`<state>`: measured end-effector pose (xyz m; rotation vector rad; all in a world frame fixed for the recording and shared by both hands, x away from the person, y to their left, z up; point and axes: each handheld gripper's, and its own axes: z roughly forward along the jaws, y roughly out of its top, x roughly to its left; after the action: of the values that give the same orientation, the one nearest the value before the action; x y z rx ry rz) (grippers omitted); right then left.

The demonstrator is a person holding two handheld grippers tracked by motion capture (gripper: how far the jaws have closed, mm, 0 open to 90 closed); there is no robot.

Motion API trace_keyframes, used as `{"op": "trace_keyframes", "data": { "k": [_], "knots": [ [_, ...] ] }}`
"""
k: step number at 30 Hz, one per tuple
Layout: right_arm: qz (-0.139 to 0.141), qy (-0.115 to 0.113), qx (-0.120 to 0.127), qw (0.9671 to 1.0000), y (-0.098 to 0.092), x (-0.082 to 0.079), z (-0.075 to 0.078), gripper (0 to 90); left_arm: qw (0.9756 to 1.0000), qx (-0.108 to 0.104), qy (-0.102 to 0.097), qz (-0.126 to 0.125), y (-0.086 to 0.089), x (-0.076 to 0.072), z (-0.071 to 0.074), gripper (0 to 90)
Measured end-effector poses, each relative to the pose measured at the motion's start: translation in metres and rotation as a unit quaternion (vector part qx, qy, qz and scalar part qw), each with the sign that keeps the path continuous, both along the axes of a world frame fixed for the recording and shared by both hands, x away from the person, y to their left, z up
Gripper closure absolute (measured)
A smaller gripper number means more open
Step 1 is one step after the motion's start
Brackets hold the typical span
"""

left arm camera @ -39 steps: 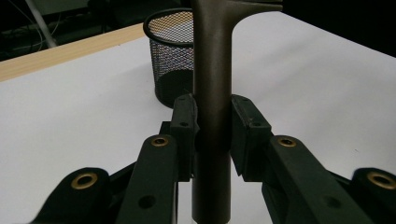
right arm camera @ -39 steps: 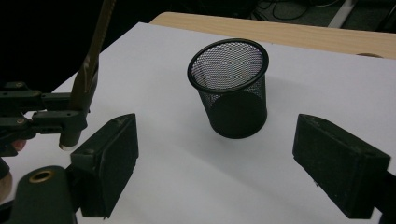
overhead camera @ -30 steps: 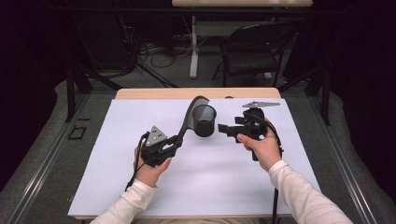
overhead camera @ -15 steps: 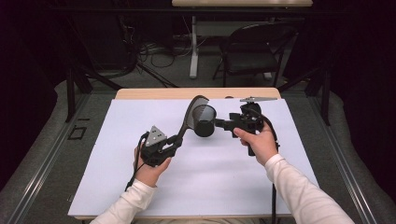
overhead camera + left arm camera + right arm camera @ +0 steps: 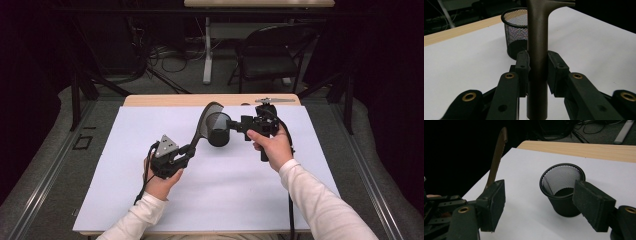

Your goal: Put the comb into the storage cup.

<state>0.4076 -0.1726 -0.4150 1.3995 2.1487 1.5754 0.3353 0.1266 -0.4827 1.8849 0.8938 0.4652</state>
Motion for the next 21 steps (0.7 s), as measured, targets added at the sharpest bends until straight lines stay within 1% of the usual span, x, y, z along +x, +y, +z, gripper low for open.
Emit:
{"op": "trace_keyframes", "data": {
  "k": [4, 8, 17, 19, 21],
  "knots": [
    [0.003, 0.006, 0.008, 0.9999, 0.0017, 0.0034, 0.0005, 27.5, 1.0000, -0.002, -0.001, 0.001, 0.0001, 0.0000, 0.0001, 72.6],
    [0.005, 0.016, 0.020, 0.9997, 0.0038, 0.0058, 0.0012, 28.1, 1.0000, -0.002, -0.002, 0.002, 0.0004, -0.0002, 0.0004, 72.6],
    [0.013, 0.020, 0.055, 0.9982, 0.0069, 0.0092, 0.0049, 29.8, 1.0000, -0.002, 0.000, 0.002, -0.0001, 0.0003, -0.0010, 72.6],
    [0.013, 0.021, 0.059, 0.9979, 0.0074, 0.0095, 0.0060, 30.6, 1.0000, -0.001, 0.001, 0.002, -0.0004, 0.0005, -0.0014, 72.6],
    [0.012, 0.026, 0.065, 0.9975, 0.0081, 0.0098, 0.0066, 30.6, 1.0000, -0.001, 0.001, 0.002, -0.0004, 0.0007, -0.0017, 72.6]
  ]
}}
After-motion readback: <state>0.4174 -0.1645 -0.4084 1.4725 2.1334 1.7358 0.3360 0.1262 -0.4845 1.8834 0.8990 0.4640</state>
